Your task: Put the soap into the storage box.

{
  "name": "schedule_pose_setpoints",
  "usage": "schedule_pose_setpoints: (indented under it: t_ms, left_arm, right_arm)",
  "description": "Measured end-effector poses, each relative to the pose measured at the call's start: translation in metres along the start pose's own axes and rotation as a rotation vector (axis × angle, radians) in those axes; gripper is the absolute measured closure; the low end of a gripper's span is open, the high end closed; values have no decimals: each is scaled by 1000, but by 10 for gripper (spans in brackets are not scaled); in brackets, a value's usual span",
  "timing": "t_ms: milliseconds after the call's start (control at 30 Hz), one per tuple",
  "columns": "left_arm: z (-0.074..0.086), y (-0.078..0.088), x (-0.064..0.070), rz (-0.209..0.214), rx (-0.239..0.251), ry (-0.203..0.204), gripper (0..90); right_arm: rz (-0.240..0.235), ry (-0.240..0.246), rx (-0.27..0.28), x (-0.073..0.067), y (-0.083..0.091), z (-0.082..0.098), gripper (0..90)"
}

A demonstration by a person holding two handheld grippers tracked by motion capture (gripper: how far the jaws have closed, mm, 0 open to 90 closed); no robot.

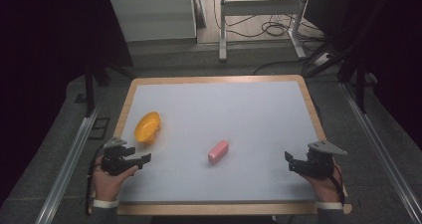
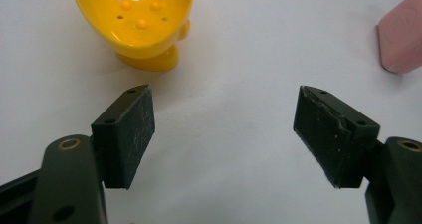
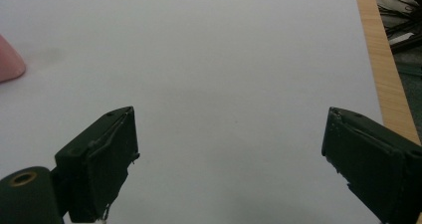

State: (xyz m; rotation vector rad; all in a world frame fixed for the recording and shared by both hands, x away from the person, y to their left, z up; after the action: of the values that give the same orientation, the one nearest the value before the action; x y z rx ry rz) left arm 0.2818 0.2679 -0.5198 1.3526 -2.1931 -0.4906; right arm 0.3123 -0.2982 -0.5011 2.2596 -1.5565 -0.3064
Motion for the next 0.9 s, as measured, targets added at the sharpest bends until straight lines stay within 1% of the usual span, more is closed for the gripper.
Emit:
schedule_pose_setpoints:
  t_ms: [100,200,333,433,633,767,867,900]
  left_arm:
    - [0,0,0,0,2,2,246]
    - [1,1,2,-15,-1,-3,245]
    - [-1,5,6,-22,11,-8,245]
    - [-2,9,8,-24,21,-12,245]
    - [-2,10,7,-33,24,-8,240]
    - [-2,10,9,-38,18,-13,239]
    - [-3,9,12,-47,2,-29,228]
    - [-3,10,13,-43,3,-31,228]
  right_arm:
    - [-4,1,-5,2,0,1,74]
    - [-7,0,-13,4,-1,3,74]
    - [-4,18,-27,4,-1,4,75]
    - [2,25,-25,4,1,3,76]
    - [12,21,-21,9,3,2,81]
    - [11,34,-28,9,1,4,81]
    - [8,38,-30,8,1,3,81]
    - [8,41,-30,7,1,3,81]
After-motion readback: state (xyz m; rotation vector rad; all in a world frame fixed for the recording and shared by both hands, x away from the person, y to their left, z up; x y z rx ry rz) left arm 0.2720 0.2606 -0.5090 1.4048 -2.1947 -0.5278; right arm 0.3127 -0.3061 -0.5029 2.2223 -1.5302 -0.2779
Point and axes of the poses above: each handheld gripper's, and its own axes: y roughly backward along the jaws, z roughly out of its underside, x roughly to its right, the point moved 2 cm from there along -y, roughly forward along the jaws, and after that the axes turned 9 degrees about x, right-handed, at the moved point
